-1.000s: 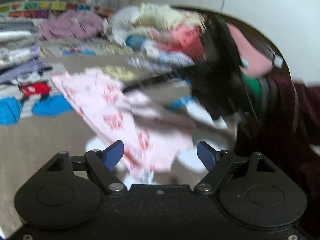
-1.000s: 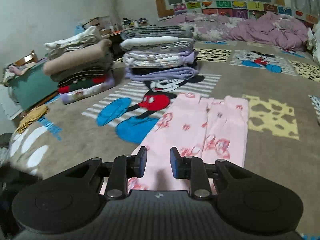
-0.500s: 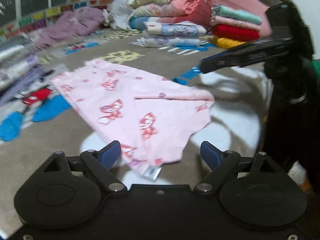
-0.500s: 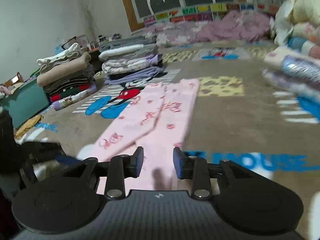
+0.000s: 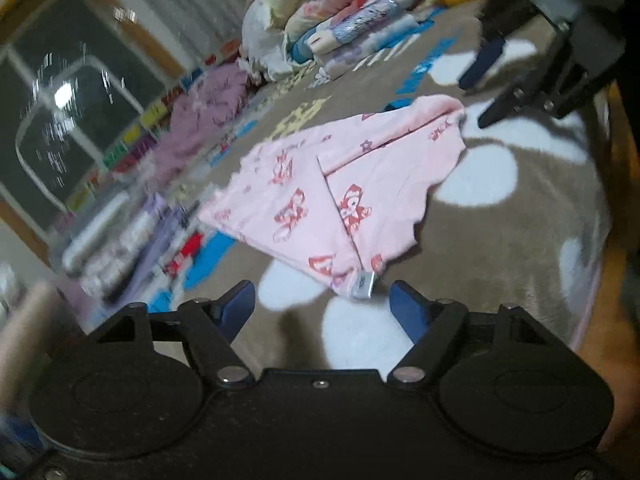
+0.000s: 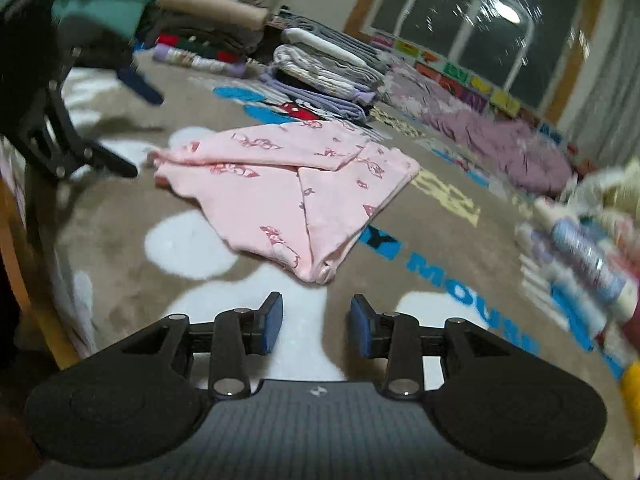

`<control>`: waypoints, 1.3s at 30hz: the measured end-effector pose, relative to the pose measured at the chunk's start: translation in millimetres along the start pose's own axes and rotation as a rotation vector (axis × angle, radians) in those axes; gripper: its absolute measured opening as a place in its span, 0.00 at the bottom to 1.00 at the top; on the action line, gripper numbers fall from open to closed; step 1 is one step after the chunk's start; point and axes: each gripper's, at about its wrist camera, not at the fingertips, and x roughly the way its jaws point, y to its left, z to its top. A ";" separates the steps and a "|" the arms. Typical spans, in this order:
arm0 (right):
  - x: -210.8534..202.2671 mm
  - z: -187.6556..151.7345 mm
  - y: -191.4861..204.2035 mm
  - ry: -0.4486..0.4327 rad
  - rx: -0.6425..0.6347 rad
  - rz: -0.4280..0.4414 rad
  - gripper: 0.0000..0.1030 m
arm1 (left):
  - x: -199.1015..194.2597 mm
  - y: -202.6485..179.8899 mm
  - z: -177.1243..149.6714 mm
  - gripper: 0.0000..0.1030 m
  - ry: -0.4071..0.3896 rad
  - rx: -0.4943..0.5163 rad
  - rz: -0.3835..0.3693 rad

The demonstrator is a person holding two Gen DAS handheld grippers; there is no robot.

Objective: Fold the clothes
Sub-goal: 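Grasp the edge of the pink fox-print garment with the left gripper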

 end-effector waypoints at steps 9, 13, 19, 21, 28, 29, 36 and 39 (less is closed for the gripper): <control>21.4 4.3 18.4 -0.042 -0.149 -0.092 0.38 | 9.8 -20.4 0.1 0.71 -0.053 0.179 0.198; 23.9 7.9 18.3 -0.047 -0.168 -0.108 0.37 | 4.6 -25.5 -3.8 0.59 -0.011 0.236 0.209; 28.7 7.8 21.4 -0.062 -0.191 -0.134 0.39 | 22.9 -20.0 8.8 0.45 -0.016 0.269 0.205; 30.2 8.9 21.8 -0.067 -0.192 -0.150 0.39 | 25.2 -21.8 10.4 0.36 -0.010 0.292 0.209; 25.1 9.5 24.6 -0.074 -0.210 -0.207 0.51 | 16.1 -18.2 3.8 0.32 -0.001 0.269 0.210; 24.7 9.0 24.7 -0.077 -0.215 -0.201 0.50 | 16.2 -20.4 4.2 0.28 -0.003 0.268 0.211; 25.2 10.9 28.7 -0.087 -0.221 -0.092 0.14 | 15.9 -29.4 11.6 0.06 -0.015 0.225 0.181; 19.0 14.8 31.6 -0.103 -0.218 -0.058 0.13 | 4.8 -23.6 14.7 0.05 -0.018 0.209 0.174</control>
